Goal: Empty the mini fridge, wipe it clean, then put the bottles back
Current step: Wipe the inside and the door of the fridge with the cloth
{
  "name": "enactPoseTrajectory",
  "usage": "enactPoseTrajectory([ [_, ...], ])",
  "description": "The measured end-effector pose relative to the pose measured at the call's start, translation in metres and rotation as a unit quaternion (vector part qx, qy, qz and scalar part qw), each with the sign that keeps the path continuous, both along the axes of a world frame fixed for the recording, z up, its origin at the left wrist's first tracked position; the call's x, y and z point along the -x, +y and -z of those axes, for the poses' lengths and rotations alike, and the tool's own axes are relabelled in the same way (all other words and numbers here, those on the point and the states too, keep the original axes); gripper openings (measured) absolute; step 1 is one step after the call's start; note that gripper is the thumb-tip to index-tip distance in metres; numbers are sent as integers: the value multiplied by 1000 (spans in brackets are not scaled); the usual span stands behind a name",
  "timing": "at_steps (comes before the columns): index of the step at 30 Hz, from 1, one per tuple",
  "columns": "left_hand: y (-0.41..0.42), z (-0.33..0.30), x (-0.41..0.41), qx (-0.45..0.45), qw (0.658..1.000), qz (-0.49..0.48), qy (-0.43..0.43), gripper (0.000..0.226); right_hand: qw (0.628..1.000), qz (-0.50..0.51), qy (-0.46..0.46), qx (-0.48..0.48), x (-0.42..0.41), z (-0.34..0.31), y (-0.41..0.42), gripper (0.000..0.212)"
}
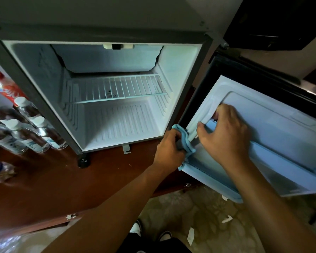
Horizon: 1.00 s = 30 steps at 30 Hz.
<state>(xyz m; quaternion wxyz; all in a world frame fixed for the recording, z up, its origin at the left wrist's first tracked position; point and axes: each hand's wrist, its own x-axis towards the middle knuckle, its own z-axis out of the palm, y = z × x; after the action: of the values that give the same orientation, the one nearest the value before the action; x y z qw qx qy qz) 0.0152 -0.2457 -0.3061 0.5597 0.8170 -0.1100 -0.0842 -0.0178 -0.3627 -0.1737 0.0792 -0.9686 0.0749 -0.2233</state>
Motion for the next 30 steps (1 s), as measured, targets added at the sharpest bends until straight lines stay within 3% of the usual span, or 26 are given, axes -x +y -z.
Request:
enactPoseTrajectory([
  [8, 5, 11, -4, -29, 998, 12, 48, 37, 1000, 3, -1, 0, 0, 1, 0, 36],
  [18, 2, -31, -5, 60, 997, 3, -44, 37, 1000, 3, -5, -3, 0, 3, 0, 38],
  [30, 4, -12, -9, 18, 999, 32, -27, 40, 999, 4, -28, 17, 0, 4, 0, 37],
])
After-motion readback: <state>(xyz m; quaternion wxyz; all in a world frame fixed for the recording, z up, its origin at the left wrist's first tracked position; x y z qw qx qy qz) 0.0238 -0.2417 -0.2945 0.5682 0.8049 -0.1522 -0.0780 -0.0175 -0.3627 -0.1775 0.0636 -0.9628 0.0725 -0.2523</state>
